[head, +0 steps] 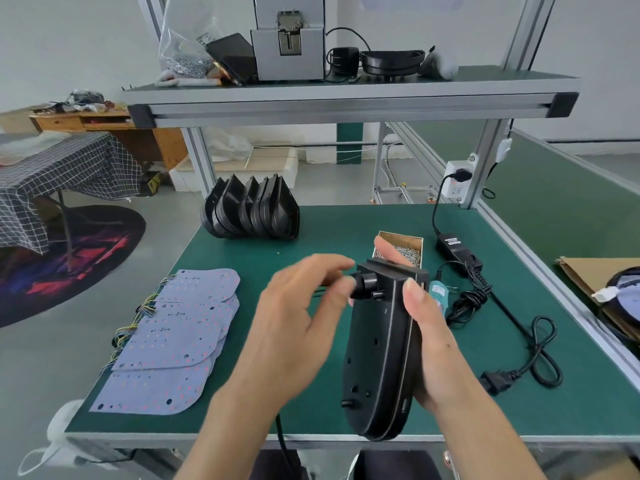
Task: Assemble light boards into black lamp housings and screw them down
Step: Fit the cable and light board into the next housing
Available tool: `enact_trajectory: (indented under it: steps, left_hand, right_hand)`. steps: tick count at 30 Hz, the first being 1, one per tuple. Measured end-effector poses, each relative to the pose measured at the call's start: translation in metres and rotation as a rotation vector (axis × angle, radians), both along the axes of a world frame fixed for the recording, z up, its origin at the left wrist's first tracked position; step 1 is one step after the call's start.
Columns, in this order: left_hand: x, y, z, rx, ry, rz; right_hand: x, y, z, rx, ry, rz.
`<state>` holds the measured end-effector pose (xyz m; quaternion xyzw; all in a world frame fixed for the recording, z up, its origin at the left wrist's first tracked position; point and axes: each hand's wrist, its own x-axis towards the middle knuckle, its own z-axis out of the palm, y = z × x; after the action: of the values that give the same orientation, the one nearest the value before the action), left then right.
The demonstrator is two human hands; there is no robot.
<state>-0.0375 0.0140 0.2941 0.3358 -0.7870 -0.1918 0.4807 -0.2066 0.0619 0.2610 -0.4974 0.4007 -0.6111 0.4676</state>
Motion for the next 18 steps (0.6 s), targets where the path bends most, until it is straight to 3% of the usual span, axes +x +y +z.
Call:
enact_trajectory:
  steps: [3,14,18]
  left_hand:
    - [0.002,0.005,-0.008,0.055,0.043,-0.108]
    - [0.0,0.006,-0.008,-0.032,0.179,-0.073]
    - [-0.004,0.01,-0.009,0.103,0.275,-0.096]
  right_hand:
    - [0.001,0.006,0.009,0.008,0.002,0.026]
    - [0.008,0.019,0.032,0.13,-0.098,0.029]
    - [0.015,0.018,0.029,0.092,-0.15,0.017]
